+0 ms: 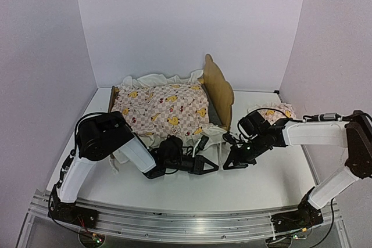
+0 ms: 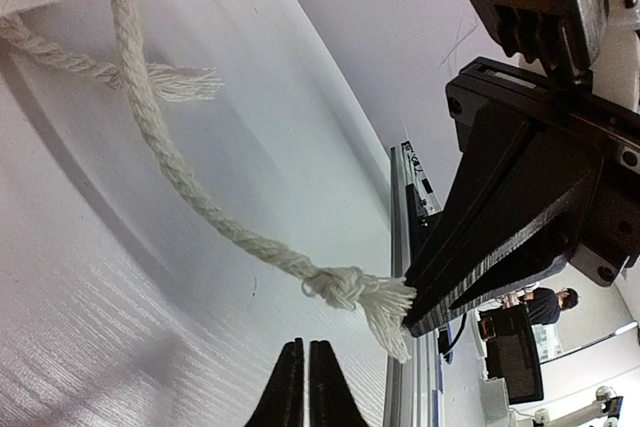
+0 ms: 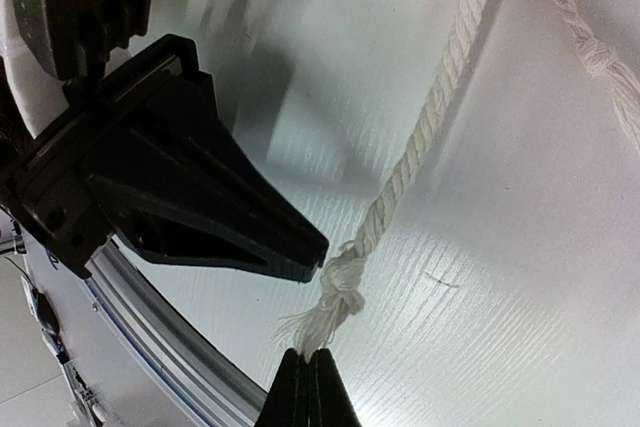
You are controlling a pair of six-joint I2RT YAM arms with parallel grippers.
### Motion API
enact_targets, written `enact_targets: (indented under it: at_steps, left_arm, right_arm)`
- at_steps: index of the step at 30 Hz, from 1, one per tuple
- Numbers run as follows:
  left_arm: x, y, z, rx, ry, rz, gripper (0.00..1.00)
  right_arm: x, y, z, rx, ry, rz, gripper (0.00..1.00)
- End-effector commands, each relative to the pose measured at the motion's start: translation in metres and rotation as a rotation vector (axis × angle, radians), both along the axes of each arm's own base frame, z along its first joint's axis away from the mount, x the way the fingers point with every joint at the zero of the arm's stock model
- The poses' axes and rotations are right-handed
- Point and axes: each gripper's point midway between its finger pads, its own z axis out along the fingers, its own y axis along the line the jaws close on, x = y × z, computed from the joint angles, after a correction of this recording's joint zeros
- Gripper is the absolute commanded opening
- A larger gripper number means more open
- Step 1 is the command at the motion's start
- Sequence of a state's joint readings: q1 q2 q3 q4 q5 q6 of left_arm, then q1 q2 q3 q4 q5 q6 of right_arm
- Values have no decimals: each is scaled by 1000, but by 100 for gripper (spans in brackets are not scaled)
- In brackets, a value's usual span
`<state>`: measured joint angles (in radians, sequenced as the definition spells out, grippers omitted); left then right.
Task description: Set up the pet bed
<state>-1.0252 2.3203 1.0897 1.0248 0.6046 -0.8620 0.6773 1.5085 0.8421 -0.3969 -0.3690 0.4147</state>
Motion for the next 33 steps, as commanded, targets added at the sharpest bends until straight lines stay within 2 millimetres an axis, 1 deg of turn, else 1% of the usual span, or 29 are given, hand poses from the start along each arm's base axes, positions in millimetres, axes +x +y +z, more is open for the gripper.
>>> enact_targets:
  at_steps: [1,2,4,5,8,11,17,20,25,26,27,29,30,33]
  left_arm:
    - [15,-2,25,-59,-47,58,22]
    - [17,-3,25,-56,-35,67,35]
    - [17,-6,28,-71,-18,62,48]
    - [17,-9,31,-81,-10,59,52]
    - [16,-16,32,-87,24,55,56]
    - [9,-20,24,-67,88,46,59]
    - [-1,-26,15,-38,164,45,59]
    - [-1,-26,7,-13,189,57,55]
    - [-1,-28,7,-21,186,58,39]
    - [0,-29,8,-24,186,60,35]
    - [0,-29,9,-30,183,63,27]
    - [1,-28,12,-40,178,65,7]
    - [0,-27,13,-43,175,62,3]
    - [-2,-25,14,-50,165,51,0]
  right_arm:
    - [-4,1,3,19,-1,24,0]
    - [-5,1,2,22,3,21,0]
    - [-9,3,3,45,14,22,0]
    - [-11,4,3,59,18,22,0]
    - [-12,6,3,84,11,13,0]
    - [-8,8,4,92,-9,11,0]
    - [-9,14,5,112,-7,27,0]
    - [-9,14,9,122,-14,30,0]
    - [-10,16,10,138,-13,34,0]
    - [-11,16,10,140,-13,34,0]
    - [-10,16,10,140,-13,33,0]
    - [-11,15,9,135,-9,27,0]
    - [-12,14,8,133,-7,27,0]
    - [-12,11,5,117,-3,21,0]
